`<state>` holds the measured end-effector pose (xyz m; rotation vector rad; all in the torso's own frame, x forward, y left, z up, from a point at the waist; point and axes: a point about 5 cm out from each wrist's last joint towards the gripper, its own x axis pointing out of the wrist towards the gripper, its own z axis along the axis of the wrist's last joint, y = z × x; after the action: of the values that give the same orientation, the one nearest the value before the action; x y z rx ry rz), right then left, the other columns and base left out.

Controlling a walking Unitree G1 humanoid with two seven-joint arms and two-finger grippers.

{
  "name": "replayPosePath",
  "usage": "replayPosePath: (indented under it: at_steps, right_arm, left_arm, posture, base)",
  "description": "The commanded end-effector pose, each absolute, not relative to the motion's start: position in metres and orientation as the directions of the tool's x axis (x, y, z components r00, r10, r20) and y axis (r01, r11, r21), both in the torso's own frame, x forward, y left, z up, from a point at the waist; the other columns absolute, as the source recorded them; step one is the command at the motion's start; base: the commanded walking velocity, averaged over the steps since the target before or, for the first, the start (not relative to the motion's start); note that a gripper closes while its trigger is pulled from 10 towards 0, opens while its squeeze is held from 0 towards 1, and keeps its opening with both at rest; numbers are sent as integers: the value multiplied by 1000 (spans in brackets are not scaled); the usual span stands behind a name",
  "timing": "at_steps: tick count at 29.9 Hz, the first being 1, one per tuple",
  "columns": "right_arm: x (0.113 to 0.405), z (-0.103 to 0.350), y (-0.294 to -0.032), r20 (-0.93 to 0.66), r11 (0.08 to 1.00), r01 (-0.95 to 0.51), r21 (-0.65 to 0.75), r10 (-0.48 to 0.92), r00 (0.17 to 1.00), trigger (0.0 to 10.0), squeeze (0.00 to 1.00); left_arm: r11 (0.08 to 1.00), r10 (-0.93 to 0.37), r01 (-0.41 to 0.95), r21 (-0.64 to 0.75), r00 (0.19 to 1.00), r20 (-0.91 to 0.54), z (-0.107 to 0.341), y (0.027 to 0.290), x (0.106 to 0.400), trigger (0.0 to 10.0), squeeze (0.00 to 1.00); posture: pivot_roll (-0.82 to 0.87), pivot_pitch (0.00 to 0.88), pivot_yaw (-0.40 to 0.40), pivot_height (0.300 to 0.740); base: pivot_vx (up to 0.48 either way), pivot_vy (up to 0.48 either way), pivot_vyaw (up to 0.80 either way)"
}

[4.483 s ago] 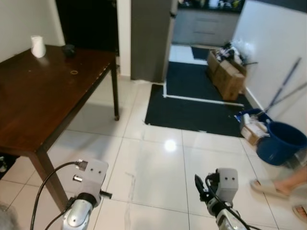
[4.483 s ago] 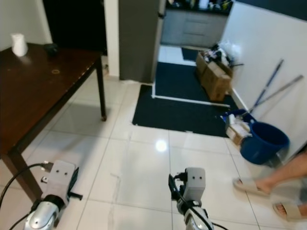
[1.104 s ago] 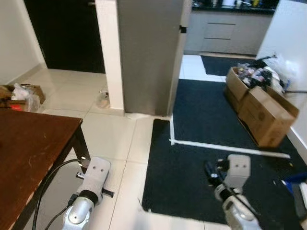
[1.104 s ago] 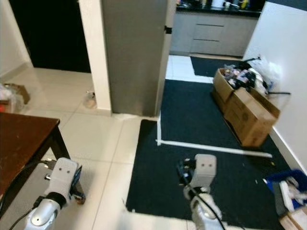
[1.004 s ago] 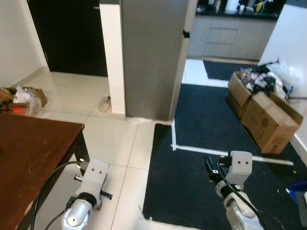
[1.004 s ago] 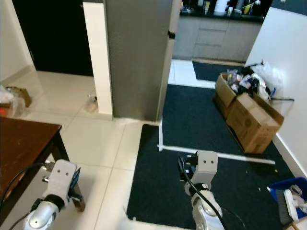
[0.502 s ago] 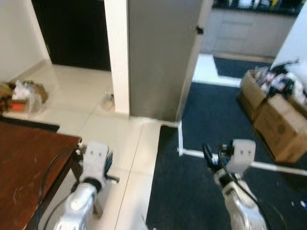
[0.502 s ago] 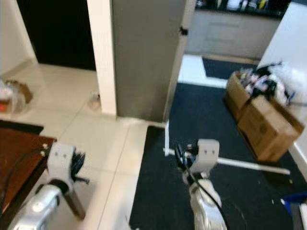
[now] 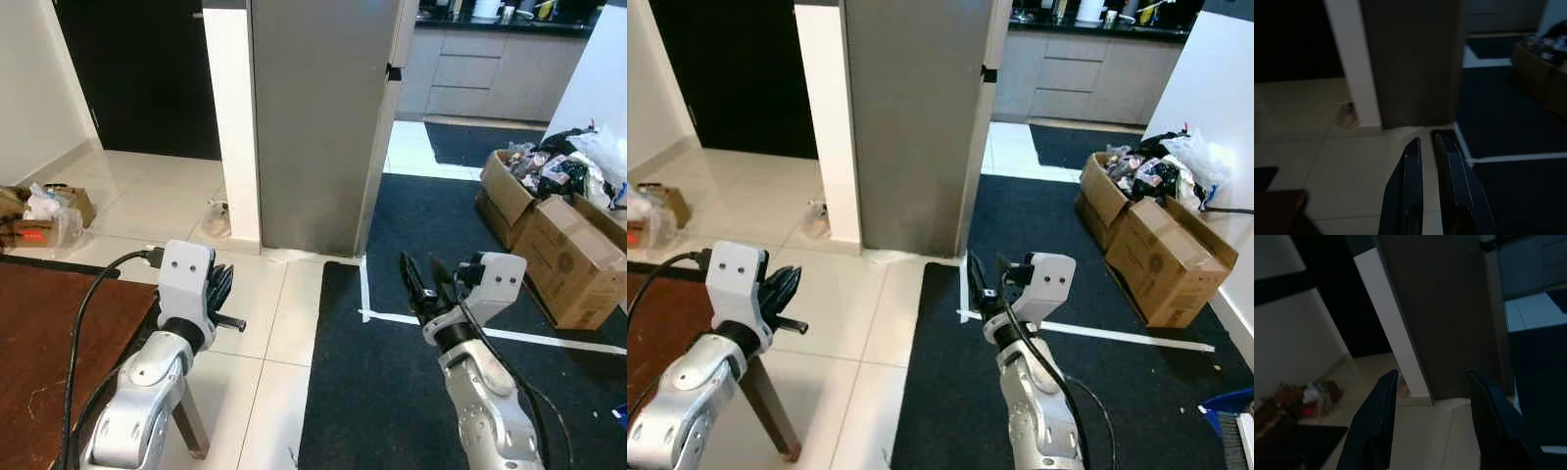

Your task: Setting the table

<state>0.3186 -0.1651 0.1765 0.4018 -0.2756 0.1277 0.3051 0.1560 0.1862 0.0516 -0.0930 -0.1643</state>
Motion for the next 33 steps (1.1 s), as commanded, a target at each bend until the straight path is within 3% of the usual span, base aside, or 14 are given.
replayPosePath:
  at_steps: [1,5,13,33]
  right_arm:
    - [318,178,-169,271,858,-156,489,21,962,10000,0]
    - [318,185,-167,293,810,-200,551,36,955,10000,0]
    - [306,208,-141,406,715,-465,522,271,873,10000,0]
    - [300,208,-139,381,706,-492,509,328,864,10000,0]
  left_arm:
    - [990,-135,131,58,988,71,186,161,303,10000,0]
    - [989,-136,132,67,989,65,186,161,302,10000,0]
    - [988,-137,133,77,989,50,184,159,302,10000,0]
    - [989,-127,124,78,991,37,182,156,304,10000,0]
  posture:
    - [70,52,55,740]
    - [70,53,56,740]
    - [69,55,57,740]
    - [66,55,57,740]
  base:
    - [0,0,800]
    - [0,0,800]
    - [0,0,800]
    - [0,0,800]
